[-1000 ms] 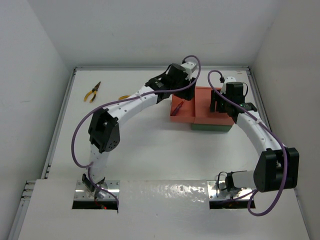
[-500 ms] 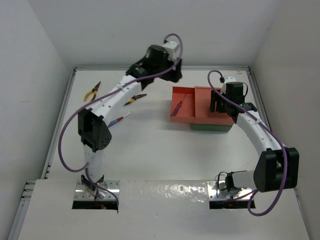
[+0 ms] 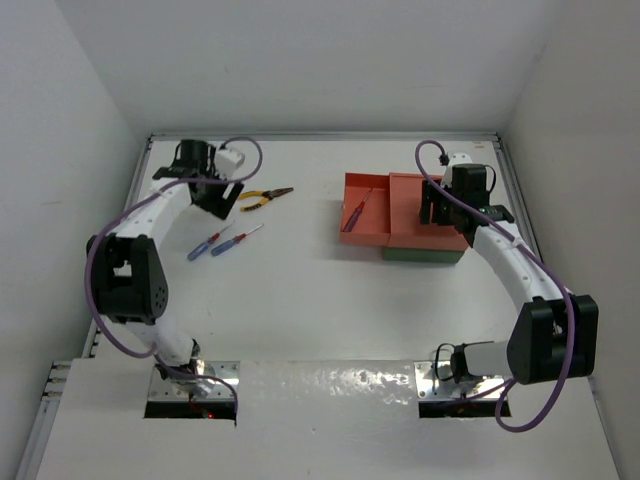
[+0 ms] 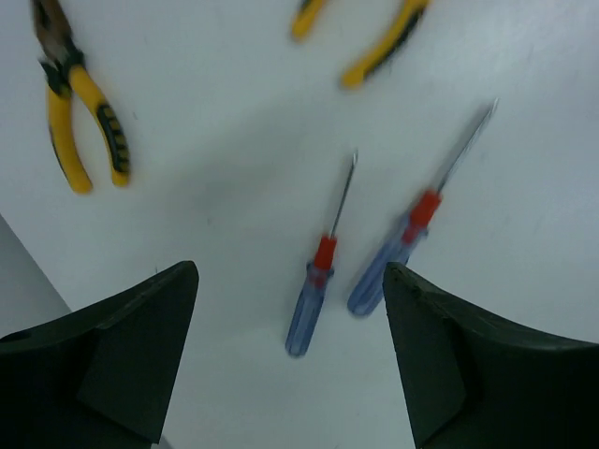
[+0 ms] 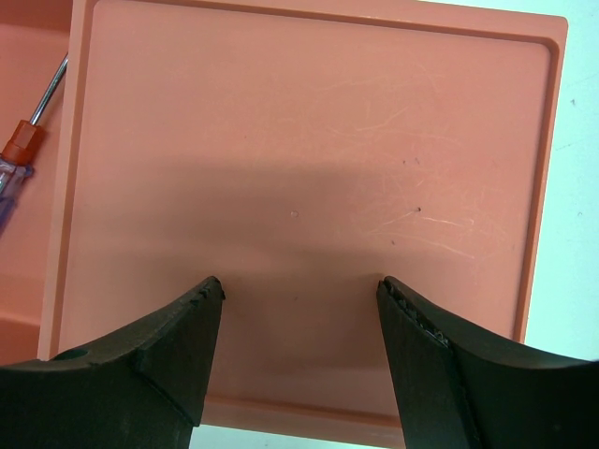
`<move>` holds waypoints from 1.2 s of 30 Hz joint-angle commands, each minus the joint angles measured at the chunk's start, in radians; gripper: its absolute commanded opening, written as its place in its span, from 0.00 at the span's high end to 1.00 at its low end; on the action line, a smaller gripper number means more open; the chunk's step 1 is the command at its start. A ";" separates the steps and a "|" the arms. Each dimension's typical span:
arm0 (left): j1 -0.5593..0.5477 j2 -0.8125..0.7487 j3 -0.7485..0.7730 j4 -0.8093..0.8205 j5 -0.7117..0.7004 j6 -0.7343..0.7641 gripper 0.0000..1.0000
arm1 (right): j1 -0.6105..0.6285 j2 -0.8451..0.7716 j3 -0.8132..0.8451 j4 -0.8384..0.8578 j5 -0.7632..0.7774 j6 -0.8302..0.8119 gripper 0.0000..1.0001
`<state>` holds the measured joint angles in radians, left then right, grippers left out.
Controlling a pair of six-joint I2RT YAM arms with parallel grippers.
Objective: Sort the tools into containers
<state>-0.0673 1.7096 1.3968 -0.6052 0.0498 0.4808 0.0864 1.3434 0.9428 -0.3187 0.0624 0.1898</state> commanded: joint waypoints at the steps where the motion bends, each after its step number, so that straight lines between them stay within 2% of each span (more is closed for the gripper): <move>1: 0.066 -0.178 -0.164 0.021 0.065 0.299 0.22 | -0.004 0.049 -0.027 -0.163 -0.018 -0.003 0.33; 5: 0.197 -0.124 -0.173 -0.056 0.056 0.334 0.23 | -0.004 0.060 -0.024 -0.160 -0.016 -0.001 0.33; 7: 0.224 -0.081 -0.176 -0.071 0.061 0.367 0.27 | -0.005 0.065 -0.024 -0.157 -0.019 -0.001 0.33; 11: 0.230 -0.058 -0.237 0.002 0.070 0.386 0.29 | -0.004 0.076 -0.022 -0.158 -0.024 -0.003 0.33; 14: 0.244 -0.059 -0.268 0.054 0.139 0.395 0.29 | -0.005 0.077 -0.019 -0.161 -0.012 -0.007 0.33; 19: 0.245 -0.009 -0.231 -0.017 0.217 0.420 0.29 | -0.004 0.074 -0.016 -0.172 -0.003 -0.010 0.33; 23: 0.245 0.019 -0.265 0.031 0.167 0.403 0.30 | -0.004 0.071 -0.016 -0.175 0.005 -0.012 0.33; 28: 0.247 0.088 -0.289 0.073 0.084 0.357 0.41 | -0.005 0.071 -0.009 -0.186 0.010 -0.021 0.33; 30: 0.247 0.082 -0.317 0.085 0.096 0.357 0.45 | -0.005 0.071 -0.003 -0.192 0.020 -0.023 0.33; 33: 0.247 0.076 -0.332 0.102 0.126 0.349 0.59 | -0.005 0.069 -0.001 -0.192 0.017 -0.021 0.33; 36: 0.248 0.090 -0.326 0.052 0.189 0.369 0.63 | -0.005 0.069 -0.004 -0.189 0.011 -0.016 0.33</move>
<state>0.1741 1.7966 1.0813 -0.5415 0.1680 0.8375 0.0864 1.3670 0.9707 -0.3416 0.0639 0.1795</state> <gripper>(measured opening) 0.376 0.668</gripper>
